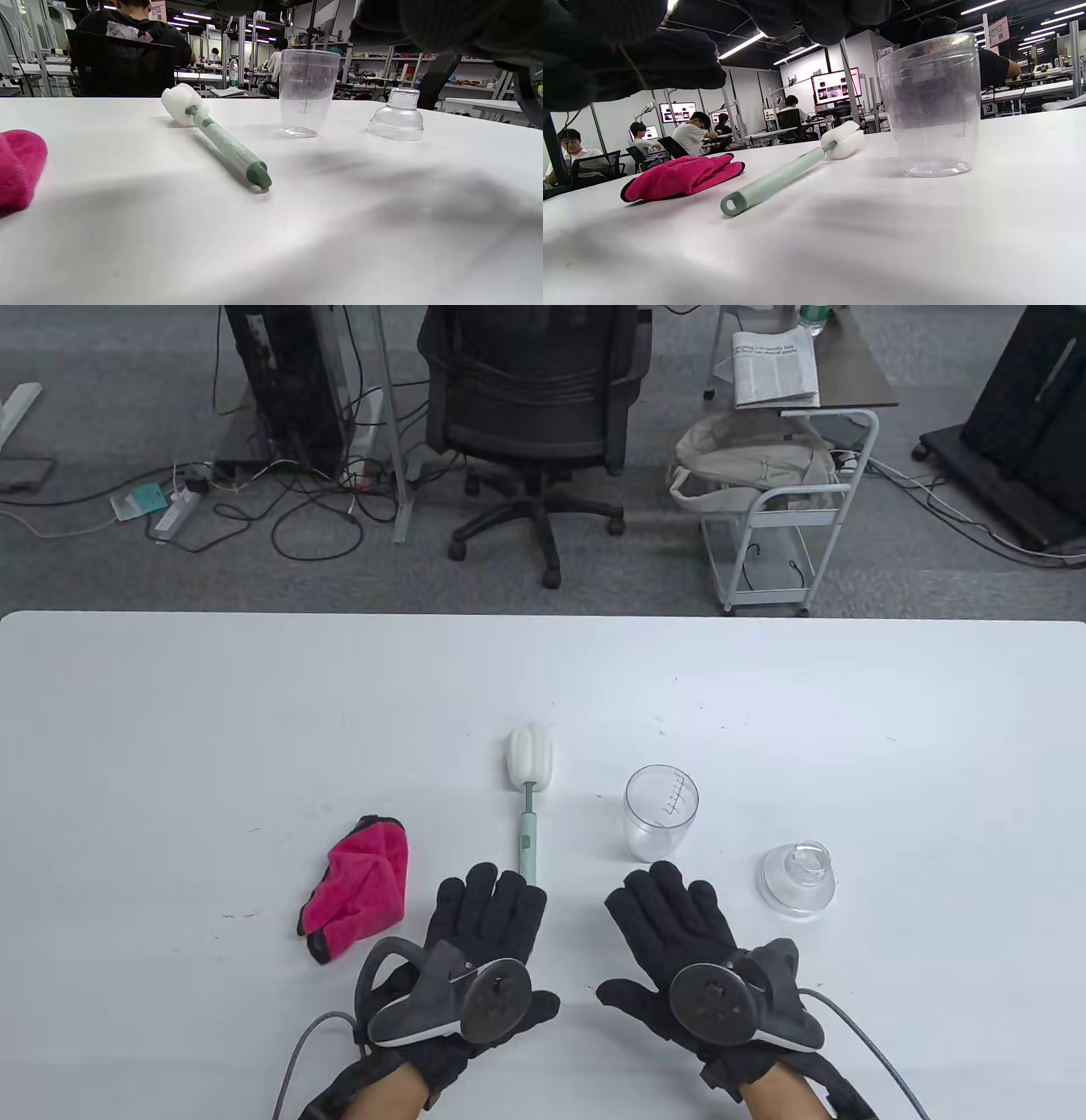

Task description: Brush the shaker cup with the cup brush

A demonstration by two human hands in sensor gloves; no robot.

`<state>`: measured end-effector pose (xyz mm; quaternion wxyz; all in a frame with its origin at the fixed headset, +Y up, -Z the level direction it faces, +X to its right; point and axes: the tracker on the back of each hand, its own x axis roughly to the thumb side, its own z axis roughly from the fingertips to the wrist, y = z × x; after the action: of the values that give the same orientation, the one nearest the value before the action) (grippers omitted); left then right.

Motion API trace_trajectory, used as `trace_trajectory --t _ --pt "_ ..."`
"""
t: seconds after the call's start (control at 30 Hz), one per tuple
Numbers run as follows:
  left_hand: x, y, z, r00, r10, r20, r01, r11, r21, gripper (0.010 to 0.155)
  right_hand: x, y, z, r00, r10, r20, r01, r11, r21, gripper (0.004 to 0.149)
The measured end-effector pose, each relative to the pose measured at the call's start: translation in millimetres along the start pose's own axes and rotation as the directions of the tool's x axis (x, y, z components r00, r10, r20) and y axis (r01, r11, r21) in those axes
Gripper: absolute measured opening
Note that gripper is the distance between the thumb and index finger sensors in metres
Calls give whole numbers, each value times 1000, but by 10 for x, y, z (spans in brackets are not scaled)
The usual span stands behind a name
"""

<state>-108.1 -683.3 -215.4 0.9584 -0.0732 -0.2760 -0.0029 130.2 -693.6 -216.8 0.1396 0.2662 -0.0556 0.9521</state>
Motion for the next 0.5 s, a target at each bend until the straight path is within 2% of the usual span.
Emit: trace_trajectory --t 0.1,0.27,0.5 --pt "-9 -17 -13 1000 5 -9 -5 999 -37 97 -4 5 -8 1000 -2 -5 2 1000 5 81" --pt "-46 -34 -24 999 -9 -47 8 1000 -24 95 -10 5 -32 1000 1 -10 -1 1000 -18 83" --pt "-85 -48 -22 985 -40 -166 57 994 96 83 -20 2 -53 1000 4 -26 -7 996 -92 82"
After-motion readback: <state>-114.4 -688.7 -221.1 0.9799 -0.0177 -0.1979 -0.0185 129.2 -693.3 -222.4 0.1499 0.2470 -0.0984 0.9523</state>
